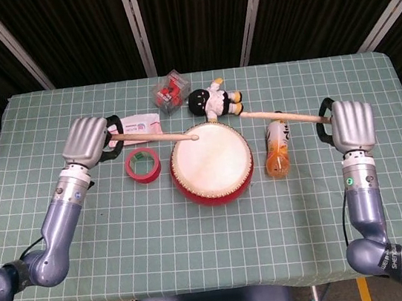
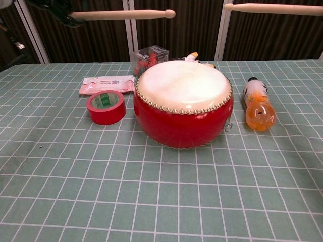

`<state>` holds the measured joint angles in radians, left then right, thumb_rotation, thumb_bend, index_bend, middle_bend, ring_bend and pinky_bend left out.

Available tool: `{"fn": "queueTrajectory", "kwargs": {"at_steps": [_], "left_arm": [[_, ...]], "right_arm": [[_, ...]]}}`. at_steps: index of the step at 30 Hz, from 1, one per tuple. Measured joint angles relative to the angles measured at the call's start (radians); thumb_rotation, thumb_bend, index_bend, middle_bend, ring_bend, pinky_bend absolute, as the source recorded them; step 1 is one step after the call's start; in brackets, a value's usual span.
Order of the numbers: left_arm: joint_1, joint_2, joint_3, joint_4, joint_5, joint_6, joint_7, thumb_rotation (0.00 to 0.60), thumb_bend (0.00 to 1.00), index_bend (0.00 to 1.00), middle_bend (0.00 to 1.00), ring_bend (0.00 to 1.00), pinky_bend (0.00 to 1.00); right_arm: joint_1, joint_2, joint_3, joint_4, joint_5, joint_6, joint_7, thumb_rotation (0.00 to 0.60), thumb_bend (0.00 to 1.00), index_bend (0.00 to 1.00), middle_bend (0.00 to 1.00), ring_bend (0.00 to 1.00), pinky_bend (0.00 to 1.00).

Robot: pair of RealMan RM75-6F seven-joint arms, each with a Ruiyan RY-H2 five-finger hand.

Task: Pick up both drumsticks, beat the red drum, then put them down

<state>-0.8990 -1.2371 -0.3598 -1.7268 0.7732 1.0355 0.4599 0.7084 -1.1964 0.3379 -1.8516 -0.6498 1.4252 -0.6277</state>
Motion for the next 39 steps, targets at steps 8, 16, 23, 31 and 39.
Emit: {"fn": "queueTrajectory", "kwargs": {"at_steps": [8,16,23,31,39], "left_arm": [[-0.147,-0.175,0.012,0.081,-0.172,0.032,0.207,0.6,0.59,0.78,1.0,1.0,1.0],[-0.272,-0.218,0.084,0.133,-0.479,0.041,0.552,0.6,0.59,0.78,1.0,1.0,1.0],[-0.343,-0.21,0.067,0.111,-0.821,0.076,0.743,0.6,0.59,0.78,1.0,1.0,1.0],[-0.311,-0.163,-0.006,0.039,-0.602,0.111,0.508,0.6,0.59,0.78,1.0,1.0,1.0],[-0.212,-0.014,-0.08,-0.073,-0.292,0.118,0.21,0.6,0.59,0.78,1.0,1.0,1.0]], "right_arm": [[-0.06,0.068,-0.005,0.029,-0.019,-0.089,0.114,0.6,0.56,1.0,1.0,1.0,1.0],[-0.096,0.121,-0.001,0.05,-0.019,-0.147,0.181,0.6,0.56,1.0,1.0,1.0,1.0],[-0.111,0.126,-0.003,0.059,-0.03,-0.16,0.205,0.6,0.56,1.0,1.0,1.0,1.0],[-0.108,0.114,-0.005,0.036,-0.063,-0.134,0.187,0.6,0.56,1.0,1.0,1.0,1.0],[-0.076,0.107,-0.012,-0.026,-0.07,-0.157,0.127,0.6,0.56,1.0,1.0,1.0,1.0]]}}
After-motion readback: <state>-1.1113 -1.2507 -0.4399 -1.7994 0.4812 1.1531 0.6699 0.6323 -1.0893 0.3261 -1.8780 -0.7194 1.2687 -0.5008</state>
